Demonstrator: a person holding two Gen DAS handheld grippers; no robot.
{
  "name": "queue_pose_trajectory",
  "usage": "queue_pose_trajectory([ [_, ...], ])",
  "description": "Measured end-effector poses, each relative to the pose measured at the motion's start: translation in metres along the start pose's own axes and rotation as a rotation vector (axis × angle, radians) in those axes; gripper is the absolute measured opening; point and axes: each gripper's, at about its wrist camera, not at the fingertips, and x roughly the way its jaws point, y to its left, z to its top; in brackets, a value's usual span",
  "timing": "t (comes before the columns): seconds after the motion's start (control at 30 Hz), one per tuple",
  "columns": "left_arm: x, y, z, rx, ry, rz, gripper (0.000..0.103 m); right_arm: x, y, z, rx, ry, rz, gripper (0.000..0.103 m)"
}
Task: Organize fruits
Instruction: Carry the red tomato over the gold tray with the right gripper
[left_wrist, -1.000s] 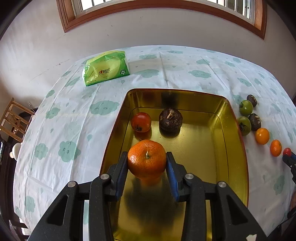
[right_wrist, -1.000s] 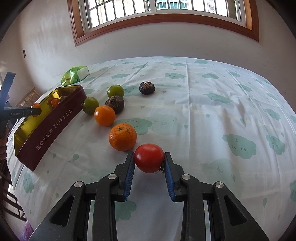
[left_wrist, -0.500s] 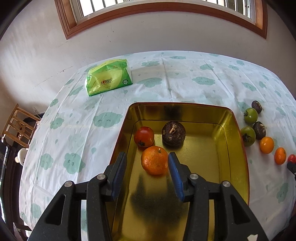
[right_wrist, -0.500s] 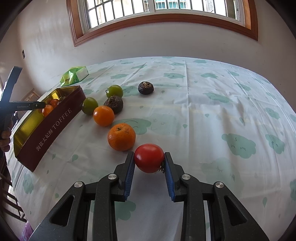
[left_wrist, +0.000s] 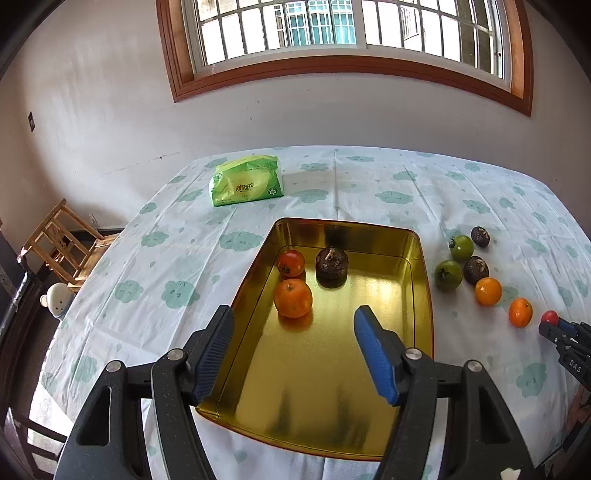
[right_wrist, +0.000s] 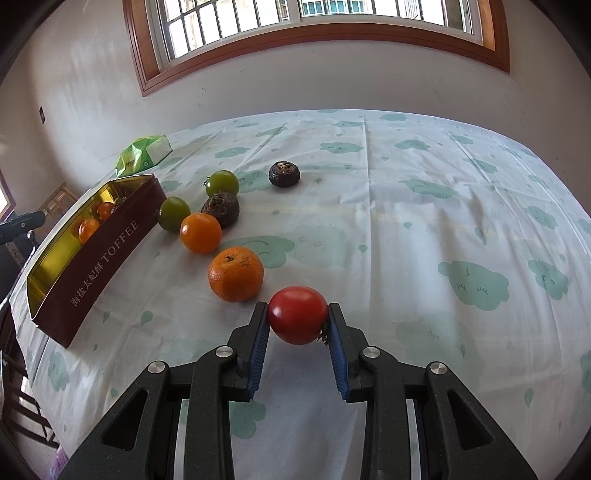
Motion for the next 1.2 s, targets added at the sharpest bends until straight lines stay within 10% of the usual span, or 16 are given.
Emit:
queue_pose_trajectory([
  [1.2,-0.044,0.035,-0.054,0.003,-0.075,0.062,0.085,-0.075,0.132,0.021,-0.144,-0.053,0.168,0.032],
])
